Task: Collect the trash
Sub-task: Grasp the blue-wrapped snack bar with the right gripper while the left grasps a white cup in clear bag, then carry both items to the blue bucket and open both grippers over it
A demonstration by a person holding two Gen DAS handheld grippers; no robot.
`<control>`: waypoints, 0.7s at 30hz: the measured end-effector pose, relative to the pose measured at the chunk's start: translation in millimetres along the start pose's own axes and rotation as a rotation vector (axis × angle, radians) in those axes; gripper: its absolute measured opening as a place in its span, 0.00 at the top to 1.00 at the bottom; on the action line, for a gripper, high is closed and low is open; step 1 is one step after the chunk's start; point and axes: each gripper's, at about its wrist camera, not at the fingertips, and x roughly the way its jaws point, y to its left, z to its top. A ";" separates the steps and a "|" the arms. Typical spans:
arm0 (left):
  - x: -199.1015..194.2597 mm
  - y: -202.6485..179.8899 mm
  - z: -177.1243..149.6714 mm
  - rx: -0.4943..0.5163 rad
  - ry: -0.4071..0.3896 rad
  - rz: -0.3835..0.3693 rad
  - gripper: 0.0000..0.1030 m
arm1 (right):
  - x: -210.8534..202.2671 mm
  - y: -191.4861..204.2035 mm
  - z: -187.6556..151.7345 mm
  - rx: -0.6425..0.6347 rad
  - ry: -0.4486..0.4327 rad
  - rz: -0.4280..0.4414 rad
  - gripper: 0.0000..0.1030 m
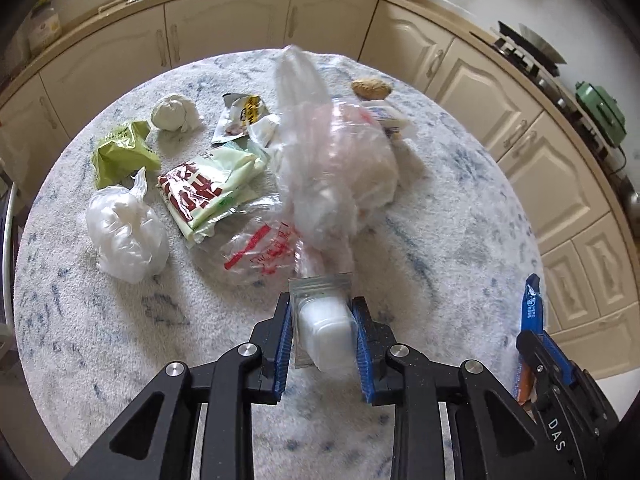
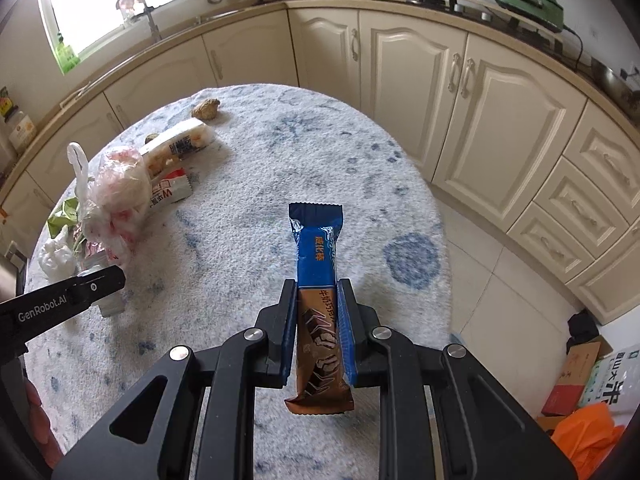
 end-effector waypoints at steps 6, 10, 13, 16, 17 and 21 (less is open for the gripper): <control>-26.4 -35.2 -20.3 0.085 -0.026 -0.028 0.76 | -26.4 -34.7 -12.0 0.068 -0.036 -0.034 0.81; -34.5 -68.5 -33.7 0.155 -0.030 -0.068 0.76 | -44.0 -74.4 -26.8 0.147 -0.046 -0.102 0.81; -33.5 -97.9 -44.4 0.223 -0.015 -0.105 0.76 | -54.5 -106.1 -40.3 0.210 -0.040 -0.160 0.81; -28.1 -131.9 -56.0 0.295 0.018 -0.153 0.76 | -61.6 -136.3 -54.4 0.259 -0.023 -0.222 0.81; -25.6 -139.1 -57.0 0.312 0.026 -0.164 0.76 | -62.3 -145.0 -58.6 0.274 -0.015 -0.239 0.81; -14.6 -184.8 -70.1 0.406 0.078 -0.229 0.76 | -63.0 -177.3 -75.0 0.333 0.019 -0.278 0.81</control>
